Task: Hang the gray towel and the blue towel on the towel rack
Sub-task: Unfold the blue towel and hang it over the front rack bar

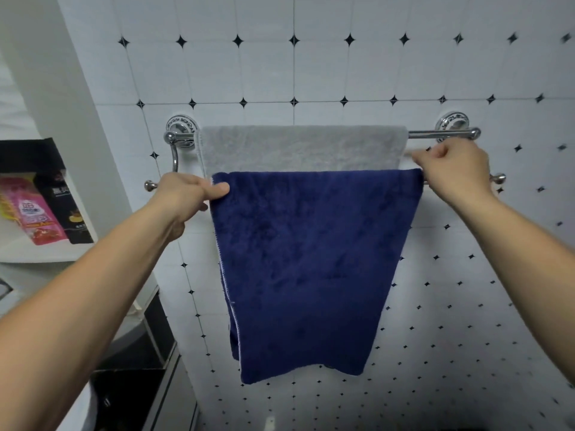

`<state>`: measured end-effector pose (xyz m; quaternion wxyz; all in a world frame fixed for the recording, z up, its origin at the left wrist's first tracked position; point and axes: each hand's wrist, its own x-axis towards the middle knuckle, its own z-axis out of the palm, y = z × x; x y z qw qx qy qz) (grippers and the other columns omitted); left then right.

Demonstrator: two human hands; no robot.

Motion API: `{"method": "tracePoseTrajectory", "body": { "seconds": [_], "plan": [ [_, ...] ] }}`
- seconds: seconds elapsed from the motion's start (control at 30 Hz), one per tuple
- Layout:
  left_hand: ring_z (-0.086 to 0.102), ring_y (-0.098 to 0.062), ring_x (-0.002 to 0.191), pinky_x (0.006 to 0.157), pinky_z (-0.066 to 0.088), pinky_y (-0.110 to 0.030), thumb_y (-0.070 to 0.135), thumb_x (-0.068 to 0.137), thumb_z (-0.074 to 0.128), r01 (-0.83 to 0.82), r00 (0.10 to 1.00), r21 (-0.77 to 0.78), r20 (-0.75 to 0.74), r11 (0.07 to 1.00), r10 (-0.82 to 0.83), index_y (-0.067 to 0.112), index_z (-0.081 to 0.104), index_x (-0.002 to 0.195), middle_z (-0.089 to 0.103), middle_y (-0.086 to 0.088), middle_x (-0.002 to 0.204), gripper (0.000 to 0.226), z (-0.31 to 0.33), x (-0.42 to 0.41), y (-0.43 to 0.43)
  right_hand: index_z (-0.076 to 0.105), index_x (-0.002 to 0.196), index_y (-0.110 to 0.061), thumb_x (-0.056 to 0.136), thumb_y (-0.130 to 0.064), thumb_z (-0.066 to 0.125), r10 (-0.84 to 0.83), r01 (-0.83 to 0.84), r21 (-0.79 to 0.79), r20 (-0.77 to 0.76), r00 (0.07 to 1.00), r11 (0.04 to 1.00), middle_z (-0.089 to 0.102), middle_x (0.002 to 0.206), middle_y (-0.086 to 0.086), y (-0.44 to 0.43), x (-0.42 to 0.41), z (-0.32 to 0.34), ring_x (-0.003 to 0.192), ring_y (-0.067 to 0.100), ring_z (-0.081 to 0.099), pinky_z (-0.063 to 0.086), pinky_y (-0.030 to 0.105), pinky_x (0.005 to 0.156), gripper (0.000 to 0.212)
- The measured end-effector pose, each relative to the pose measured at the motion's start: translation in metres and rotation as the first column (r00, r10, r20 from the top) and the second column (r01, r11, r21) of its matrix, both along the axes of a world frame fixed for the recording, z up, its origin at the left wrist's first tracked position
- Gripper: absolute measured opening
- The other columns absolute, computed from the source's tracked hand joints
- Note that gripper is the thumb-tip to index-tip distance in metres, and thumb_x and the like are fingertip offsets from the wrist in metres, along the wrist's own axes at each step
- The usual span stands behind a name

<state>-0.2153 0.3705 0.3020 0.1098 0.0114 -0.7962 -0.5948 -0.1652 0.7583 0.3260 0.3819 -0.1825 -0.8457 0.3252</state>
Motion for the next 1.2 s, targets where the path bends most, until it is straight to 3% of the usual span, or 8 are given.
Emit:
{"method": "tracePoseTrajectory", "body": {
  "seconds": [0.1,0.23,0.43,0.7,0.83,0.93,1.07,1.2],
  "plan": [
    [0.047,-0.015,0.057,0.055,0.03,-0.027,0.018,0.068,0.084,0.094,0.995,-0.015,0.035,0.995,-0.094,0.013,0.061,0.065,0.061,0.001,0.059,0.024,-0.012,0.001,-0.005,0.066,0.061,-0.015,0.068,-0.056,0.053,-0.006,0.007,-0.004,0.189,0.982,1.0,0.069,0.059,-0.002,-0.001,0.016,-0.037,0.065,0.023,0.065,0.049,0.033,0.065,0.043],
    [0.048,-0.005,0.038,0.046,0.032,-0.02,0.011,0.077,0.077,0.182,0.982,-0.023,0.06,0.983,-0.18,0.017,0.067,0.047,0.06,0.006,0.045,0.033,-0.017,0.004,-0.002,0.067,0.086,-0.016,0.083,-0.014,0.07,0.388,-0.303,-0.394,0.156,0.908,0.868,0.072,0.092,0.003,-0.006,0.014,-0.066,0.085,0.02,0.067,0.051,0.031,0.075,0.005],
    [0.026,-0.011,0.036,0.044,0.015,-0.02,0.025,0.077,0.079,0.082,0.997,0.103,-0.024,0.991,-0.079,0.02,0.049,0.054,0.048,0.007,0.046,0.038,-0.002,0.001,-0.017,0.061,0.064,-0.019,0.079,-0.016,0.075,0.333,-0.314,-0.412,-0.028,0.943,0.855,0.058,0.054,-0.01,0.008,0.018,-0.035,0.046,0.003,0.05,0.037,0.012,0.042,0.021],
    [0.037,-0.011,0.04,0.037,0.022,-0.017,0.019,0.087,0.067,0.066,0.994,0.377,0.061,0.924,-0.096,0.005,0.067,0.096,0.059,-0.005,0.074,0.017,-0.006,-0.002,-0.007,0.057,0.092,-0.011,0.079,-0.03,0.076,0.258,-0.262,-0.401,-0.063,0.964,0.878,0.061,0.075,0.007,0.003,0.007,-0.019,0.056,0.016,0.052,0.032,0.026,0.05,0.029],
    [0.036,-0.008,0.035,0.035,0.022,-0.015,0.008,0.08,0.073,-0.02,1.0,0.405,0.028,0.914,0.01,0.002,0.063,0.088,0.051,-0.006,0.065,0.014,-0.008,-0.008,-0.008,0.066,0.098,-0.011,0.08,-0.009,0.073,0.238,-0.225,-0.387,-0.014,0.971,0.894,0.064,0.093,0.009,0.005,0.005,-0.016,0.079,0.021,0.056,0.039,0.028,0.073,0.02],
    [0.037,-0.008,0.034,0.035,0.024,-0.014,0.005,0.074,0.077,-0.069,0.997,0.42,0.01,0.905,0.071,0.006,0.06,0.072,0.052,-0.007,0.064,0.018,-0.011,-0.012,-0.014,0.069,0.099,-0.008,0.081,0.0,0.069,0.269,-0.25,-0.382,-0.005,0.963,0.89,0.065,0.095,0.012,0.013,0.01,-0.016,0.07,0.014,0.054,0.041,0.023,0.069,0.02],
    [0.038,-0.008,0.033,0.034,0.024,-0.015,0.005,0.07,0.08,-0.085,0.996,0.38,0.018,0.921,0.085,0.008,0.061,0.07,0.054,-0.005,0.061,0.019,-0.015,-0.012,-0.012,0.065,0.103,-0.015,0.085,-0.005,0.067,0.329,-0.3,-0.279,0.059,0.943,0.912,0.07,0.086,0.008,0.018,0.012,-0.019,0.078,0.015,0.063,0.042,0.024,0.069,0.021],
    [0.044,-0.007,0.034,0.034,0.028,-0.017,0.007,0.076,0.076,-0.039,0.999,0.31,0.002,0.95,0.04,0.003,0.065,0.085,0.059,-0.006,0.065,0.014,-0.014,-0.01,-0.008,0.063,0.117,-0.028,0.083,-0.031,0.068,0.179,-0.214,0.172,0.195,0.964,0.962,0.067,0.097,-0.001,0.021,0.009,-0.008,0.095,0.024,0.06,0.044,0.036,0.082,0.035]
  ]
}}
